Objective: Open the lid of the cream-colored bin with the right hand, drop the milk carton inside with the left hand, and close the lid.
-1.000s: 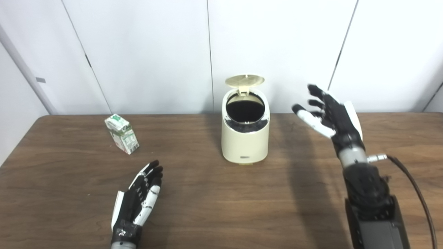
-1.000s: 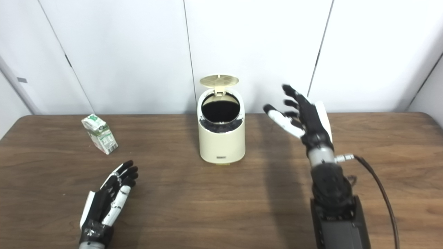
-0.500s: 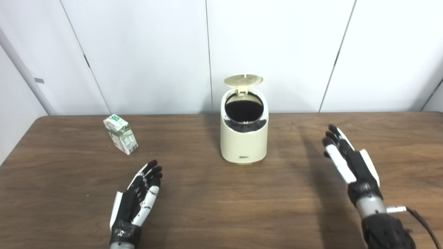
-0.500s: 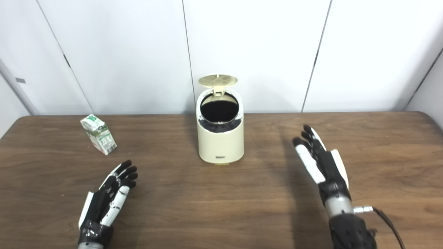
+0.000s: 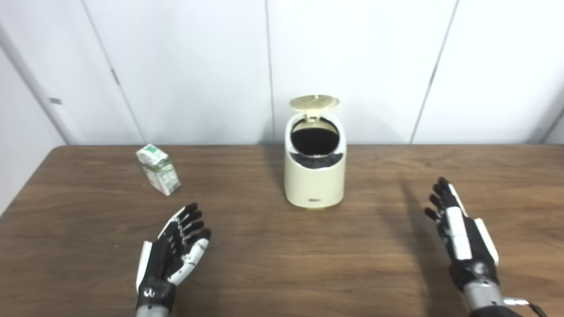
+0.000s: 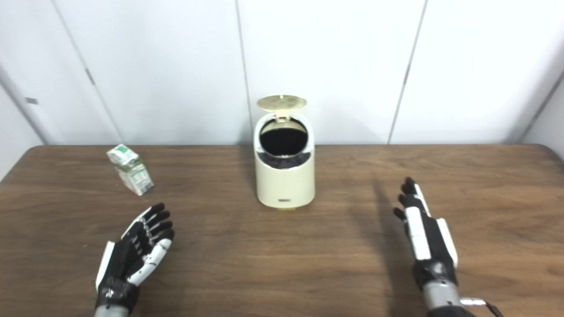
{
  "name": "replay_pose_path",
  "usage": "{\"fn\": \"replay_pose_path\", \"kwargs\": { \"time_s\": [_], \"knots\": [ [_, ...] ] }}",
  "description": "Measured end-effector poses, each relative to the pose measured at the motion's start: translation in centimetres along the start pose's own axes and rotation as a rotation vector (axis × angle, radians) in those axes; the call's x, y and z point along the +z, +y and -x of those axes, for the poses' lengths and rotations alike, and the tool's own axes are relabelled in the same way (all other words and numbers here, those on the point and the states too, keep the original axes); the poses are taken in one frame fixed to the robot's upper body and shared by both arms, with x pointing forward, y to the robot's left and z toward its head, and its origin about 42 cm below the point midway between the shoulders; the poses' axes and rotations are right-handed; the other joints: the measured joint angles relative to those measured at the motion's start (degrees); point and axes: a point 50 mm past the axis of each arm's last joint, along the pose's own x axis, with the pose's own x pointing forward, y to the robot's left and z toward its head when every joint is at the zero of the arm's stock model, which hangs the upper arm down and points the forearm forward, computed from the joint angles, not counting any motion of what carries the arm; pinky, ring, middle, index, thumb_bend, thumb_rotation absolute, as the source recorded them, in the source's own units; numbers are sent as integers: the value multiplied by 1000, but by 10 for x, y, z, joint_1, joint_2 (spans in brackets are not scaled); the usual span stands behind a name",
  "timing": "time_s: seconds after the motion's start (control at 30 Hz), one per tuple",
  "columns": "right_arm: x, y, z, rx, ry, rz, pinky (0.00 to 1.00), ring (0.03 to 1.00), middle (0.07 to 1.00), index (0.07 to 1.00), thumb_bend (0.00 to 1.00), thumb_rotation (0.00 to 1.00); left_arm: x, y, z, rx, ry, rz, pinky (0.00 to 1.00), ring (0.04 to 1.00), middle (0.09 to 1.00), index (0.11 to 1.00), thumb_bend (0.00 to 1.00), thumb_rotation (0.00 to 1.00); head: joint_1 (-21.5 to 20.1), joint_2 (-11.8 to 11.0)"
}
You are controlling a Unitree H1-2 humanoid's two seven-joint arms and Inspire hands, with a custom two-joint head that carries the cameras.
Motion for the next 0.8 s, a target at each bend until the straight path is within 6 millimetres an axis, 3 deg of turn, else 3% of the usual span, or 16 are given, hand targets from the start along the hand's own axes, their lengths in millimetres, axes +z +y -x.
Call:
{"fn": "replay_pose_path", "kwargs": {
  "time_s": [0.1,0.27,0.37,0.47,0.5,0.8],
  "knots": [
    [-3,-3,-1,10,6,-3,904,967,984,1000,573,971,14,6,-10,38,-21,-73,758,768,795,858,749,258,24,-5],
    [-2,-6,-1,16,-5,-25,882,947,959,995,623,928,25,12,-26,69,-58,-133,720,779,824,857,805,178,63,-16],
    [0,-7,0,18,0,-34,823,917,932,973,626,924,27,21,-32,116,-70,-180,680,746,810,846,839,210,78,-22],
    [7,-7,2,15,5,-38,709,859,884,928,628,894,30,33,-39,156,-80,-245,749,783,828,854,844,223,83,-24],
    [10,-7,2,16,0,-41,676,845,875,917,631,889,31,36,-42,168,-80,-259,724,788,839,865,839,218,89,-25],
    [21,-6,5,40,-14,-56,627,812,856,886,676,884,38,57,-90,214,-50,-357,626,797,897,920,872,211,99,-27]
  ]
}}
